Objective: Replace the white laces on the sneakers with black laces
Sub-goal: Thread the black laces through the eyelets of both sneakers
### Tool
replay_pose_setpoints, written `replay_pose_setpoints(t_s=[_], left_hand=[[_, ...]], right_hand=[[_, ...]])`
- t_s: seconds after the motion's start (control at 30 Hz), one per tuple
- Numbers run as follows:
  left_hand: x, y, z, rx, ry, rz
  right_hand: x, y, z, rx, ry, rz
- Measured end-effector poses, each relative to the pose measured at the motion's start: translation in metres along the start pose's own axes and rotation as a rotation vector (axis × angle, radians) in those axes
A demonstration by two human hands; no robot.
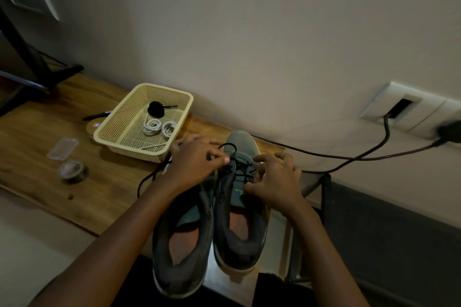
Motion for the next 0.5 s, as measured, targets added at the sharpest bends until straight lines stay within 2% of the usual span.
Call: replay_pose_setpoints(t_s=[0.23, 0.5], left_hand=[[-0.0049, 0.0050, 0.0118, -0.037, -0.278, -0.087], [-0.0079, 0.0066, 0.0086, -0.033, -0.279, -0.063]], right_hand=[[-0.0021, -0.0022, 0.0018, -0.016, -0.007, 0.003], [-0.0052, -0.0043, 0.0088, -0.010, -0.048, 0.003]])
Point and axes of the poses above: each hand's wrist, its own y-axis away from the middle knuckle, its own x-axis out of the back of the hand, z = x × y, the point moved 1 cm from there along -y, towards the middle knuckle, and after that the axes turned 3 degrees about z, right-handed, at the moved point
